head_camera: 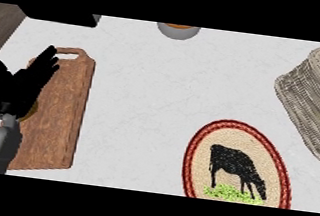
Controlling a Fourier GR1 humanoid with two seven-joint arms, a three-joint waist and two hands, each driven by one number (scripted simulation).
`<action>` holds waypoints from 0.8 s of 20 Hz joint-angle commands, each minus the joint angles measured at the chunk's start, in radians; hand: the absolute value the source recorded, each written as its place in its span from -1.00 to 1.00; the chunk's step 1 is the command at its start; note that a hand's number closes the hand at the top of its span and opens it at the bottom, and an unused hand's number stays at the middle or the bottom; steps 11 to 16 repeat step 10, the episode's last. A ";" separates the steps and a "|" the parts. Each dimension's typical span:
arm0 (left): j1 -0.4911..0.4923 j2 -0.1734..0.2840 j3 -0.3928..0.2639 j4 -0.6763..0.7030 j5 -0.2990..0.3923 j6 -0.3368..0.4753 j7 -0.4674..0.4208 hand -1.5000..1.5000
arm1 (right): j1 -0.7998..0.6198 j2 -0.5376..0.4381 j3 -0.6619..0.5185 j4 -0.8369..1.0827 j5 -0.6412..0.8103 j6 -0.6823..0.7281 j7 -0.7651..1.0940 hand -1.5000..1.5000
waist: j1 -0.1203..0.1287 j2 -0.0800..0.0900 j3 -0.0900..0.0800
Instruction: Pick the pear from the placemat and place it in the basket
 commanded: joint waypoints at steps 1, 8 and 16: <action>-0.012 0.004 -0.002 -0.018 0.013 -0.016 0.011 0.00 | -0.010 -0.088 -0.028 0.086 -0.012 0.112 0.037 -1.00 | 0.015 0.007 0.003; 0.002 -0.016 -0.013 -0.009 -0.002 0.003 0.010 0.00 | 0.084 -0.114 -0.006 0.065 0.019 0.227 -0.020 -1.00 | 0.004 0.013 0.011; -0.015 -0.005 0.009 -0.019 0.015 0.001 0.006 0.00 | 0.097 -0.129 0.005 0.048 0.034 0.228 -0.022 -1.00 | 0.009 0.015 0.013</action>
